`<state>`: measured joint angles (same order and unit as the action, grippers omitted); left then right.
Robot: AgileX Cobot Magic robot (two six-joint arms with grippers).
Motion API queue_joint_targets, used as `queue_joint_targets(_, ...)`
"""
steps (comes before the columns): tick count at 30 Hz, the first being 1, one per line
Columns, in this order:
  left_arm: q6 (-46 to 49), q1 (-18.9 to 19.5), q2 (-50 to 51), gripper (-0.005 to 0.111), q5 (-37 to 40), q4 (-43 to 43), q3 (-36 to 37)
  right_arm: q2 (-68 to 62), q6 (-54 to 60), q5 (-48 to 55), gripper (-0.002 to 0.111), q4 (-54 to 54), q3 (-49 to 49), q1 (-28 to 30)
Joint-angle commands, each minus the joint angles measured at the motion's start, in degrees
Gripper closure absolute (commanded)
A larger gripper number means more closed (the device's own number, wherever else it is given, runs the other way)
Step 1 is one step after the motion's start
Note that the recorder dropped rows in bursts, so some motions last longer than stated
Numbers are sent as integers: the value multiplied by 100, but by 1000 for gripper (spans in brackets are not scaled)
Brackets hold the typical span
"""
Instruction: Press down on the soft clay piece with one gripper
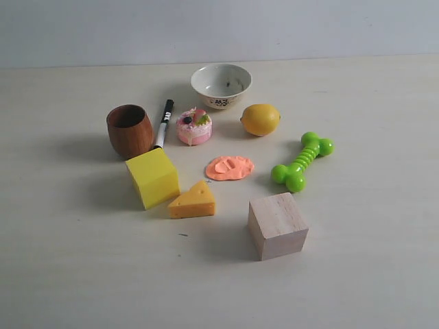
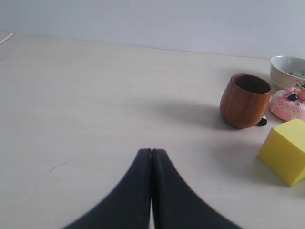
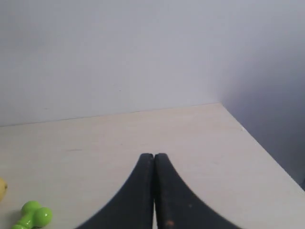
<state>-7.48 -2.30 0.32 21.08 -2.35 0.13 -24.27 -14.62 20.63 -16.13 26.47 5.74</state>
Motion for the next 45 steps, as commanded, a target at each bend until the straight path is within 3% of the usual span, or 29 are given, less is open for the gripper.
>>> queue_joint_targets(1, -12, -43, -32, 107, -43, 21, -13, 479, -61, -371, 108, -50, -574, 42)
queue_joint_targets(14, -12, -43, -32, 107, -43, 21, -13, 932, -250, -1452, 108, 165, -1947, 30)
queue_joint_targets(23, -12, -43, -32, 107, -43, 21, -13, 1799, 1206, -1480, 108, 1908, -2647, 30)
queue_joint_targets(29, -12, -43, -32, 107, -43, 21, -13, 1972, 1206, -1263, 108, 1806, -2647, 30)
queue_joint_targets(34, -12, -43, -32, 107, -43, 21, -13, 2164, 1206, -491, 108, 1748, -2647, 30)
queue_joint_targets(45, -12, -43, -32, 107, -43, 21, -13, 2427, 1334, -126, 108, 1719, -2647, 30)
